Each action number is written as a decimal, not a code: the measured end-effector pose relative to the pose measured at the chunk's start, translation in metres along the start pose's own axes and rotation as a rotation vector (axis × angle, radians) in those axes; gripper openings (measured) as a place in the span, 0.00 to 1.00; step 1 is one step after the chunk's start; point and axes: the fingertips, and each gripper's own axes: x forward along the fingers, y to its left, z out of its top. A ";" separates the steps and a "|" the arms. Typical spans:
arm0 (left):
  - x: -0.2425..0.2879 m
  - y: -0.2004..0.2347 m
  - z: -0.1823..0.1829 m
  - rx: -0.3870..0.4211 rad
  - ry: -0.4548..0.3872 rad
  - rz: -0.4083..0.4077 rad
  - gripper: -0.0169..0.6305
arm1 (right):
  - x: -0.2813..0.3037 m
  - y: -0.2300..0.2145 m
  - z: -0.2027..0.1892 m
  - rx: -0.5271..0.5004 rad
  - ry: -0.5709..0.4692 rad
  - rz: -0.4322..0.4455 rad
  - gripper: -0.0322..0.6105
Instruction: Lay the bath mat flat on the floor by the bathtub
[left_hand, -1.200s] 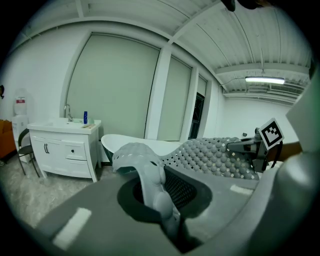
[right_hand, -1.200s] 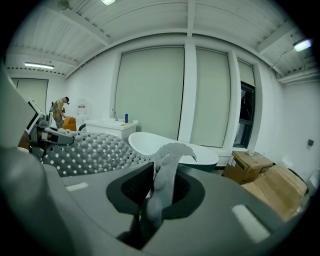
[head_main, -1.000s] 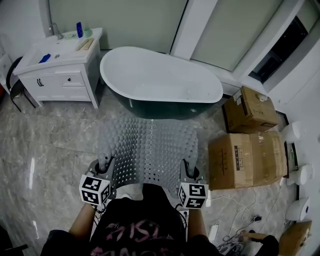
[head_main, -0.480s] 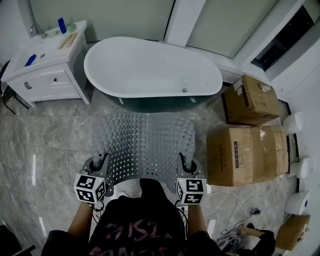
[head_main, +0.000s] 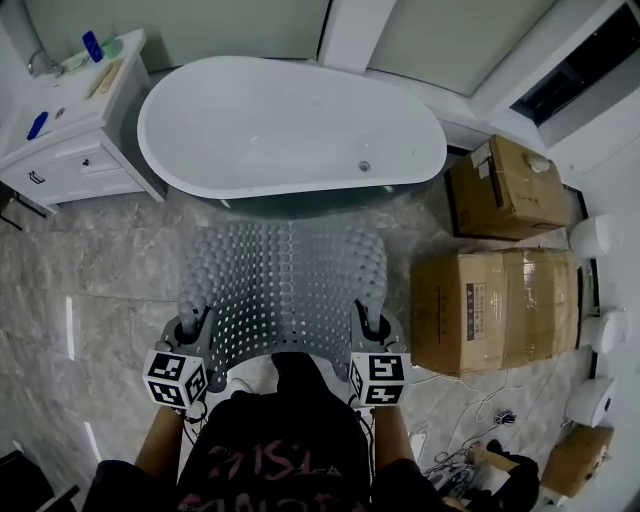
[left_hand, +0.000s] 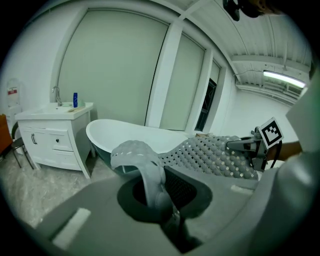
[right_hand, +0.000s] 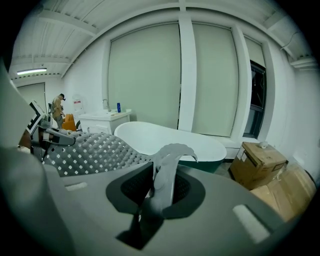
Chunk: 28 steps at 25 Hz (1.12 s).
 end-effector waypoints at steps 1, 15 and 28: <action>0.006 -0.001 0.002 0.000 0.006 0.006 0.06 | 0.007 -0.006 0.001 0.002 0.005 0.006 0.17; 0.068 -0.001 0.019 -0.080 0.066 0.137 0.06 | 0.096 -0.057 0.014 -0.009 0.072 0.134 0.17; 0.091 -0.010 0.031 -0.011 0.086 0.139 0.06 | 0.116 -0.072 0.008 -0.001 0.096 0.170 0.18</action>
